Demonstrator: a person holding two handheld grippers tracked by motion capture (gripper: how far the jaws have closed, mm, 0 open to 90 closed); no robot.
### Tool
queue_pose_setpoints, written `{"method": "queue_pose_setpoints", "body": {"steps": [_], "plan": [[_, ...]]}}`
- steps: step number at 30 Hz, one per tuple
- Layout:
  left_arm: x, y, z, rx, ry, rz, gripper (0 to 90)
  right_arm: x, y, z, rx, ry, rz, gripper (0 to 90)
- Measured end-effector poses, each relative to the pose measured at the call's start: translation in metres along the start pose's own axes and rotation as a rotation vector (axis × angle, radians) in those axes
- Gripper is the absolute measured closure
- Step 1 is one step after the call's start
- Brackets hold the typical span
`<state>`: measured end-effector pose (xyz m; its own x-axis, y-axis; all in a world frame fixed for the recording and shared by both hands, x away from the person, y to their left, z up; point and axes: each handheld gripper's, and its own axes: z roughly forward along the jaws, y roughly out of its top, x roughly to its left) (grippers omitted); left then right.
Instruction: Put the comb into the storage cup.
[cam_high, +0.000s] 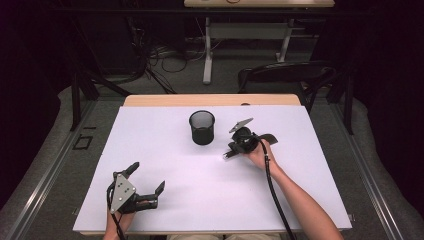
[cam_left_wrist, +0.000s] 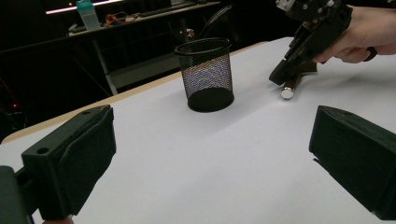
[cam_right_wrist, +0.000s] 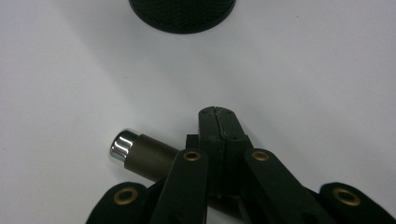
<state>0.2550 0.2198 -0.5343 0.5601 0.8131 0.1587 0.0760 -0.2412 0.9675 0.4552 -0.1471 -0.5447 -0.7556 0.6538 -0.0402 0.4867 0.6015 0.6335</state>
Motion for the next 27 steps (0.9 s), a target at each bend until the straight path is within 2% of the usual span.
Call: {"method": "queue_pose_setpoints", "body": {"steps": [2,4,11,20,27], "plan": [[0.0,0.0,0.0,0.001,-0.001,0.0,0.5,0.003,-0.001,-0.002,0.013,0.0,-0.002,90.0],[0.0,0.0,0.0,0.001,0.0,0.0,0.5,0.003,-0.002,-0.004,0.018,0.002,-0.025,90.0],[0.0,0.0,0.0,0.002,-0.001,-0.001,0.5,0.004,-0.009,-0.008,0.031,-0.001,-0.04,90.0],[0.0,0.0,0.001,0.002,-0.002,0.0,0.5,0.006,-0.016,-0.014,0.049,0.001,-0.038,90.0],[0.0,0.0,0.001,0.001,-0.003,0.0,0.5,0.007,-0.022,-0.018,0.057,0.002,-0.055,90.0]]}}
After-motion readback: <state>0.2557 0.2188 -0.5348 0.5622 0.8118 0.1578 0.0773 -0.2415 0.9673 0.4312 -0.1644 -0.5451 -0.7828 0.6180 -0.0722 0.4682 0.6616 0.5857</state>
